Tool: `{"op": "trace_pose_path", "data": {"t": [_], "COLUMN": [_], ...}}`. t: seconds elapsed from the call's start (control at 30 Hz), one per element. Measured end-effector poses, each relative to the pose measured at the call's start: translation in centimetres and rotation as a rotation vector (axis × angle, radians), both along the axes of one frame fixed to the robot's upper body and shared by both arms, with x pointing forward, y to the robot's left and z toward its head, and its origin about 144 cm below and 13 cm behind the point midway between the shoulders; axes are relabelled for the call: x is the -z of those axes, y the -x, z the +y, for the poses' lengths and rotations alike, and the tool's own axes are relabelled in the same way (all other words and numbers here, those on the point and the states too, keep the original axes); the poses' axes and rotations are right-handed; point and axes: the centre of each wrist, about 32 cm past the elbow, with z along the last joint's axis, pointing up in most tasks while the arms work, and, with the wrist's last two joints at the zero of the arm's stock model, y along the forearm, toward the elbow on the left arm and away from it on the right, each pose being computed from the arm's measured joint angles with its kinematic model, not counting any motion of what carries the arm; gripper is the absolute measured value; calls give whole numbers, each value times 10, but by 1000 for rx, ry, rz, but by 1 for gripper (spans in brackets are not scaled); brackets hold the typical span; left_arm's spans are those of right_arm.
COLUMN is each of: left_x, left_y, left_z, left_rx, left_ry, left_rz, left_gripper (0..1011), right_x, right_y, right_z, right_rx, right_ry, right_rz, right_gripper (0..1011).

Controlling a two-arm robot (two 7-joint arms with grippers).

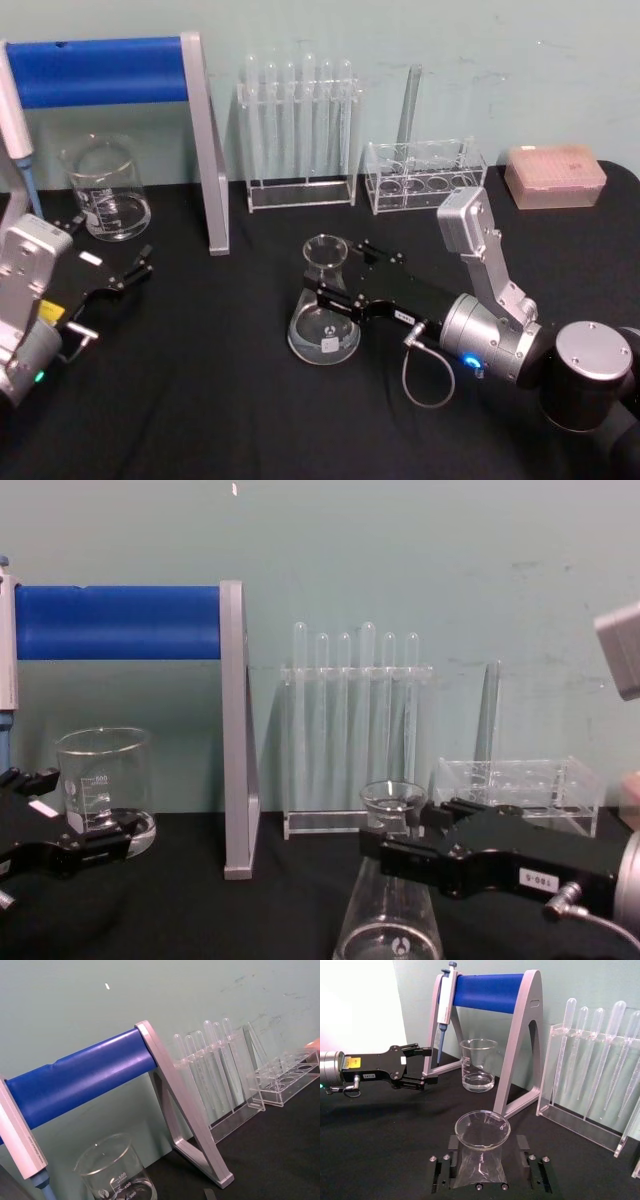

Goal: Grasp the erlenmeyer flask with one hand, shake it three times, then place it back.

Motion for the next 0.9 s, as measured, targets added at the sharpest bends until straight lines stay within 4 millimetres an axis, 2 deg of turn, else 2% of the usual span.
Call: {"op": "trace_pose_path", "data": {"t": [0.3, 0.9], "left_x": [0, 0], "left_y": [0, 0], "left_z": [0, 0], "left_rx": [0, 0], "left_ry": [0, 0], "left_rz": [0, 0], "left_gripper": [1001, 1001], "right_x": [0, -4], "right_y": [0, 1], "right_z": [0, -2], "right_rx": [0, 14], "right_ry": [0, -10], "right_rz": [0, -13], "right_gripper": [460, 447]}}
